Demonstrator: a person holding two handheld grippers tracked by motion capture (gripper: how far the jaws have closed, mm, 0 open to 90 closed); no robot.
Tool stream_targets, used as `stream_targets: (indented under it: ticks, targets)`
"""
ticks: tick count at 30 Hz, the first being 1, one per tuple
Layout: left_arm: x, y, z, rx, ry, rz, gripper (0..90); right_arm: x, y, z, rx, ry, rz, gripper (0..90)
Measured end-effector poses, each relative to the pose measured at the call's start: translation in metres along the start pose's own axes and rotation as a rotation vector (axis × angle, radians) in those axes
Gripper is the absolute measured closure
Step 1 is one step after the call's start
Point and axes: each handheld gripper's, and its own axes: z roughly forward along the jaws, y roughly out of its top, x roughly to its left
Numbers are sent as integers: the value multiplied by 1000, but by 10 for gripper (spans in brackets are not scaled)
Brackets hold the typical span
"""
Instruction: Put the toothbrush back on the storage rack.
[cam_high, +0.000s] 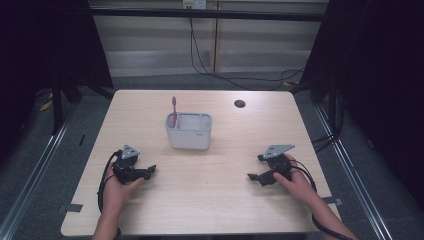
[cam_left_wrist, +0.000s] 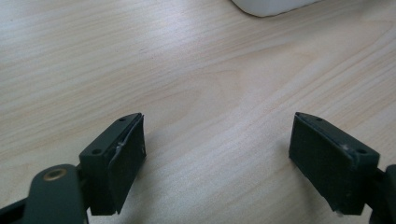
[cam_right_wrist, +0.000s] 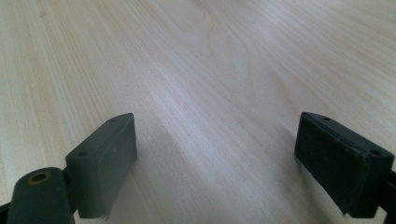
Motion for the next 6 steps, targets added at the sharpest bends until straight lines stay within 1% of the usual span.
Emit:
stream_targets:
  ticks: [6]
  targets:
    - [0, 0, 0, 0, -2, 1, 180, 0, 0, 0, 0, 0, 0, 125]
